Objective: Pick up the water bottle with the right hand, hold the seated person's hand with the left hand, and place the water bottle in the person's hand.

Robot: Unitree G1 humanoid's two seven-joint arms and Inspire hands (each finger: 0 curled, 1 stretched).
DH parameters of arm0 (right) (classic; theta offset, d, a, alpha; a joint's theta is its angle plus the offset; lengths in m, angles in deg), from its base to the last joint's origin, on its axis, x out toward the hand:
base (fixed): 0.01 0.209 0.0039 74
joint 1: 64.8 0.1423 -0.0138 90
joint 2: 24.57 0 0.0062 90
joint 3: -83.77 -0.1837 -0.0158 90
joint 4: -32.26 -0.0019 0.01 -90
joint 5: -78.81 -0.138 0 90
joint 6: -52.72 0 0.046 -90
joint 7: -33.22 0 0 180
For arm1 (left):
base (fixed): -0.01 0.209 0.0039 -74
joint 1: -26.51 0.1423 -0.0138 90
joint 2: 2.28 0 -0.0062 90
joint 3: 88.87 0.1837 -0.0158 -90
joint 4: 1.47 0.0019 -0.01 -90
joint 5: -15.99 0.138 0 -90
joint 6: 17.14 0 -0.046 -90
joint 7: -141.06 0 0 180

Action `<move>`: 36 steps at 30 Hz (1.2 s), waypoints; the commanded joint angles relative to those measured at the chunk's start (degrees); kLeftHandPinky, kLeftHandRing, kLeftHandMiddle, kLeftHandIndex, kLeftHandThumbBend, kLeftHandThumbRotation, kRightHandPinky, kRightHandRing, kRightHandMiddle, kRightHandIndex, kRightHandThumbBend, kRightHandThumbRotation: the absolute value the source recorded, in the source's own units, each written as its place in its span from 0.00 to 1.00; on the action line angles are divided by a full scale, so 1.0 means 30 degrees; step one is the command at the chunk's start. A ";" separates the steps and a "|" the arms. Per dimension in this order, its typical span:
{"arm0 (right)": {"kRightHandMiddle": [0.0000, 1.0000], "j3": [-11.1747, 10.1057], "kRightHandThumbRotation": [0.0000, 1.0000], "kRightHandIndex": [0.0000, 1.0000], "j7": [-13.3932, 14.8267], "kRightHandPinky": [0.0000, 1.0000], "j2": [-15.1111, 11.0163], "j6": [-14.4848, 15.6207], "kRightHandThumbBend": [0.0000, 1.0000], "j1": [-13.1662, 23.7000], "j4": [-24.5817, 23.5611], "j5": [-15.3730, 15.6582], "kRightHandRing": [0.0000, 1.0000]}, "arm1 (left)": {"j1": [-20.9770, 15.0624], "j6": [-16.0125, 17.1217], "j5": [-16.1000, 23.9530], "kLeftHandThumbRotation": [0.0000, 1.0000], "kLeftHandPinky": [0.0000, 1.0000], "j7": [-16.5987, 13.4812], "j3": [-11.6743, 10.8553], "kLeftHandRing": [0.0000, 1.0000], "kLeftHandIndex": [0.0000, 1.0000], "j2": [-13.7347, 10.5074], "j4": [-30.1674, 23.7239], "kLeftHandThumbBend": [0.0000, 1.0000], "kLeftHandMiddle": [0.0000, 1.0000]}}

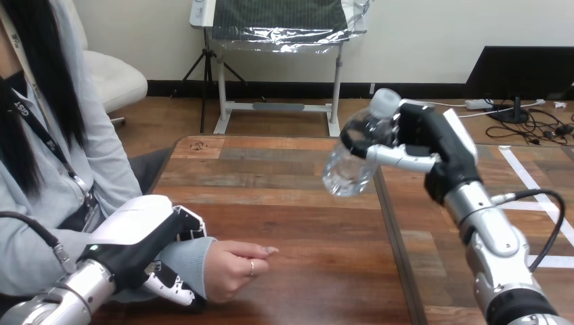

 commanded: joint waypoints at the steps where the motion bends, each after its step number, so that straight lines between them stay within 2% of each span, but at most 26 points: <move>1: 0.45 0.0094 0.00 0.47 -0.0301 0.34 0.0171 -0.0902 0.76 0.1295 0.0067 -0.0117 0.37 | -0.1232 0.0218 -0.0522 0.00 0.29 0.0088 -0.0467 0.34 0.39 -0.0368 -0.1515 0.95 0.40; 14: 0.43 0.0518 0.00 0.47 -0.0648 0.32 0.0521 -0.1213 0.76 0.1297 0.0601 0.0151 0.36 | -0.1776 -0.0509 -0.0617 0.00 0.31 0.1006 -0.0602 0.36 0.42 -0.0191 -0.2267 0.94 0.42; 26: 0.42 0.0905 0.00 0.47 -0.0174 0.31 0.0832 -0.1398 0.79 0.1197 0.0726 0.0752 0.35 | -0.2561 -0.0889 -0.0518 0.00 0.32 0.1202 -0.0497 0.37 0.43 0.0039 -0.2510 0.93 0.43; 36: 0.41 0.1330 0.00 0.46 0.0119 0.30 0.1111 -0.1533 0.81 0.0982 0.0655 0.1175 0.34 | -0.3480 -0.0673 -0.0589 0.00 0.32 0.1276 -0.0249 0.37 0.43 0.0306 -0.2111 0.93 0.43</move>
